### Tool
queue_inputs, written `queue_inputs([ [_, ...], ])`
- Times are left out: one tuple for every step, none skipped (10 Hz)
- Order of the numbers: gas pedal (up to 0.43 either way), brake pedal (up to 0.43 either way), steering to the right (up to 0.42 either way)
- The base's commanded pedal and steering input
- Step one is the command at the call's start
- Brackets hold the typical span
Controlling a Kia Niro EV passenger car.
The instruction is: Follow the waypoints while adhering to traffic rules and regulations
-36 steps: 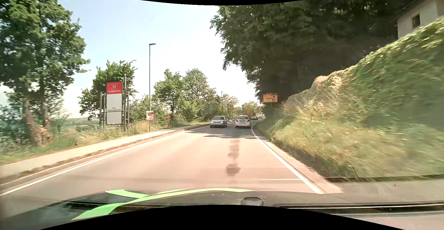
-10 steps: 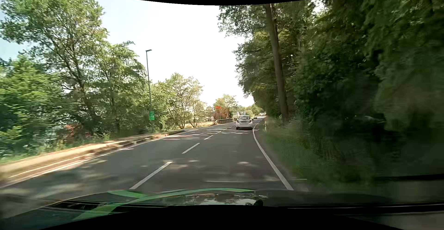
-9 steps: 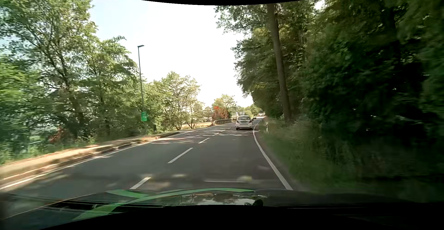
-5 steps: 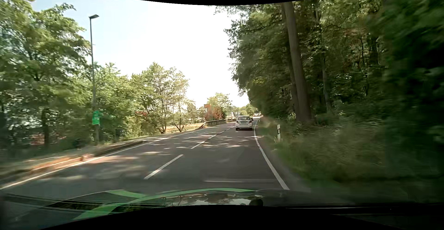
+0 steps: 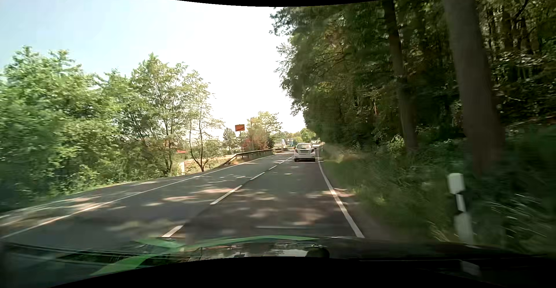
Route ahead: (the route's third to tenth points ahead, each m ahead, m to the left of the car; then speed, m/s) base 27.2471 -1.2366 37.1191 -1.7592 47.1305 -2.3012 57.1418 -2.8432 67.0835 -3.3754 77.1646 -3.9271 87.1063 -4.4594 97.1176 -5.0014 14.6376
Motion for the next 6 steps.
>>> queue_inputs([
  [0.079, 0.000, 0.016],
  [0.079, 0.000, 0.016],
  [0.079, 0.000, 0.015],
  [0.067, 0.000, 0.015],
  [0.047, 0.000, 0.012],
  [0.039, 0.000, 0.011],
])
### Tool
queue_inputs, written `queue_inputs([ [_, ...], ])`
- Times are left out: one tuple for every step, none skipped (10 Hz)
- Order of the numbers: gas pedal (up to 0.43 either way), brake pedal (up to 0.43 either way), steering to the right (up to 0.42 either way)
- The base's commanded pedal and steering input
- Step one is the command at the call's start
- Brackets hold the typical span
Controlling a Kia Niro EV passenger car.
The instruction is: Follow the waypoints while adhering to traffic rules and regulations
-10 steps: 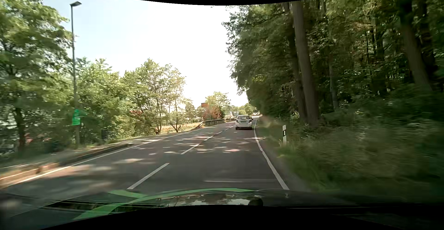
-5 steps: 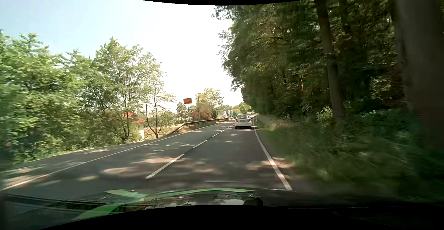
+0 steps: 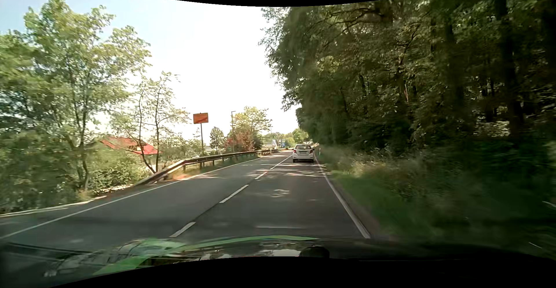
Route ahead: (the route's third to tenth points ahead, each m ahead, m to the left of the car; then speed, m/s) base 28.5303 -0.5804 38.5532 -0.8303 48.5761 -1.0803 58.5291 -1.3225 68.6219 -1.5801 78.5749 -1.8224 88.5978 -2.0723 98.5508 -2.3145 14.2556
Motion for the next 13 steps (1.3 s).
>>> queue_inputs([
  [0.028, 0.000, 0.011],
  [0.028, 0.000, 0.011],
  [0.028, 0.000, 0.011],
  [0.028, 0.000, 0.010],
  [0.028, 0.000, 0.009],
  [0.039, 0.000, 0.009],
  [0.047, 0.000, 0.009],
  [0.067, 0.000, 0.009],
  [0.087, 0.000, 0.008],
  [0.118, 0.000, 0.008],
  [0.130, 0.000, 0.008],
  [0.150, 0.000, 0.008],
  [0.177, 0.000, 0.008],
])
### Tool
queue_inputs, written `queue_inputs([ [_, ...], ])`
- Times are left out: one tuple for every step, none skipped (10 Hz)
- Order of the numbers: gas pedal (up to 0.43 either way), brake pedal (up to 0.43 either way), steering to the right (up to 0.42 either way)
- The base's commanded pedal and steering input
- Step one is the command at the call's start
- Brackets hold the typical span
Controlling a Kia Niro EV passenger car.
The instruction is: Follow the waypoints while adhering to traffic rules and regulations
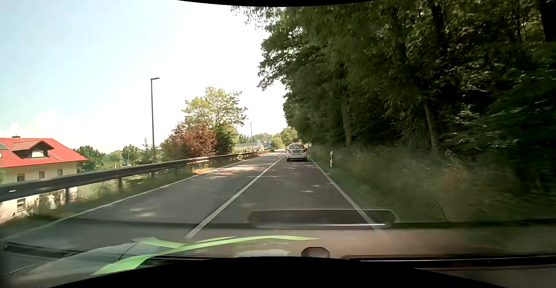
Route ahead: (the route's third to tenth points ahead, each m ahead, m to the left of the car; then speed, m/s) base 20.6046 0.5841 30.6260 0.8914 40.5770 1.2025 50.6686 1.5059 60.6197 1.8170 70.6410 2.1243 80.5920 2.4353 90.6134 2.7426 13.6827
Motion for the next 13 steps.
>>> queue_inputs([
  [0.189, 0.000, 0.008],
  [0.189, 0.000, 0.007],
  [0.189, 0.000, 0.004],
  [0.197, 0.000, -0.001],
  [0.197, 0.000, -0.005],
  [0.197, 0.000, -0.005],
  [0.189, 0.000, -0.004],
  [0.177, 0.000, -0.003],
  [0.177, 0.000, -0.003],
  [0.177, 0.000, -0.003],
  [0.177, 0.000, -0.003],
  [0.177, 0.000, -0.005],
  [0.177, 0.000, -0.005],
])
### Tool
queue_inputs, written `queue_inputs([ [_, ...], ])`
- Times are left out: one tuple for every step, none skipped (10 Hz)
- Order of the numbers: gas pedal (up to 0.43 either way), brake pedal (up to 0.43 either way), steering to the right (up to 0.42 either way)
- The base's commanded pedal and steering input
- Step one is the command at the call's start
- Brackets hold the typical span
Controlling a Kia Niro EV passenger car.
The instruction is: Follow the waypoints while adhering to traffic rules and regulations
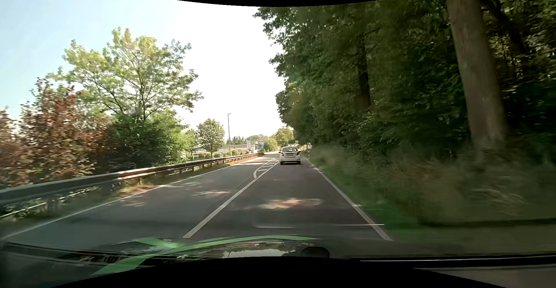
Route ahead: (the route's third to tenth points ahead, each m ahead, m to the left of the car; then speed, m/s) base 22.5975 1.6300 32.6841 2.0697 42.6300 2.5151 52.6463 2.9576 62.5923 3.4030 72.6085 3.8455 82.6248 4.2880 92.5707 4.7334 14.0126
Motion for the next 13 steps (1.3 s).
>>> queue_inputs([
  [0.177, 0.000, -0.005],
  [0.177, 0.000, -0.005],
  [0.189, 0.000, -0.004],
  [0.189, 0.000, -0.001],
  [0.189, 0.000, 0.000],
  [0.197, 0.000, 0.000],
  [0.220, 0.000, 0.000],
  [0.220, 0.000, 0.000],
  [0.240, 0.000, 0.000],
  [0.248, 0.000, -0.001],
  [0.248, 0.000, -0.003],
  [0.248, 0.000, -0.005],
  [0.248, 0.000, -0.006],
])
